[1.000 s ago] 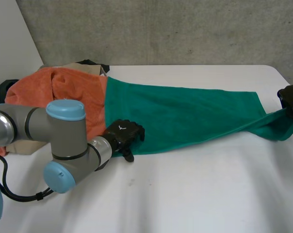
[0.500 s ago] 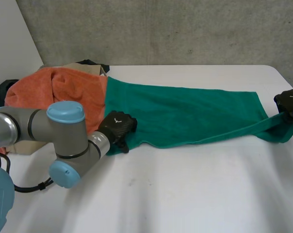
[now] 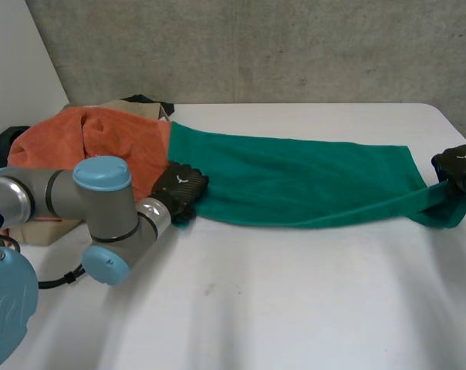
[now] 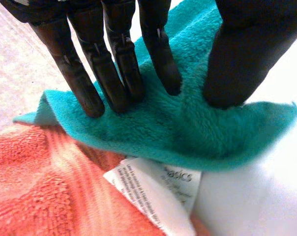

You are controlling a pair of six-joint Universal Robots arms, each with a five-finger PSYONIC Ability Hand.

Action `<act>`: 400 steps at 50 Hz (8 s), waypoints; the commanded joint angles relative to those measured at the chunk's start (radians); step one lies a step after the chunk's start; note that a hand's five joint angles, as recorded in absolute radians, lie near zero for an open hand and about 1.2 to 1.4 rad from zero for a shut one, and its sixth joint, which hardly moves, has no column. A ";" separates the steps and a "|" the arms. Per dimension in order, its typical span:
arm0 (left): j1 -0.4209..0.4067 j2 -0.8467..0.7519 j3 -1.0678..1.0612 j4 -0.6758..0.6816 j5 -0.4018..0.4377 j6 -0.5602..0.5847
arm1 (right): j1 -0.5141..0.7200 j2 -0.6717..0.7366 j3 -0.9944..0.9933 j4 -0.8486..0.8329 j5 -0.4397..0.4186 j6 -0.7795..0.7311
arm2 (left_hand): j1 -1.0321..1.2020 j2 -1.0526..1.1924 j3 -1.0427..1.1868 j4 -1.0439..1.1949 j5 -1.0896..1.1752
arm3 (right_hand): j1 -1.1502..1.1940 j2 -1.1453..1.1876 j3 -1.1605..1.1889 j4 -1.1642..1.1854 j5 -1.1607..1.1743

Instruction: Fold the laundry.

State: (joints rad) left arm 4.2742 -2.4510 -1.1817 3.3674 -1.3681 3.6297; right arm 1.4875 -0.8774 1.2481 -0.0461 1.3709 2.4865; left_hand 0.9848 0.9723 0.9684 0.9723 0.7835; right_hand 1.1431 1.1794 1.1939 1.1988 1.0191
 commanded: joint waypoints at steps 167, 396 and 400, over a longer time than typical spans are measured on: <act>-0.163 0.461 -0.337 0.007 -0.129 -0.181 | 0.094 -0.290 0.536 -0.035 -0.175 -0.217 | -0.810 -0.798 -0.794 -0.798 -0.783 | -0.114 -0.150 -0.164 -0.169 -0.164; -0.165 0.437 -0.007 -0.263 0.343 -0.419 | 0.370 0.119 -0.050 -0.207 0.028 0.742 | -0.771 -0.759 -0.755 -0.759 -0.744 | 0.253 0.217 0.202 0.197 0.203; -0.165 0.437 -0.006 -0.263 0.343 -0.421 | 0.292 0.205 -0.217 -0.184 0.089 0.773 | -0.771 -0.759 -0.755 -0.759 -0.744 | 0.253 0.217 0.202 0.197 0.203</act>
State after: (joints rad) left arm 4.1100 -2.0143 -1.1892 3.1043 -1.0246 3.2100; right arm 1.8702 -0.7671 1.2185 -0.2537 1.3851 3.2230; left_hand 0.1760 0.2093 0.2157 0.2038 0.0464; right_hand 1.0075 1.1006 1.1067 1.1936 0.9333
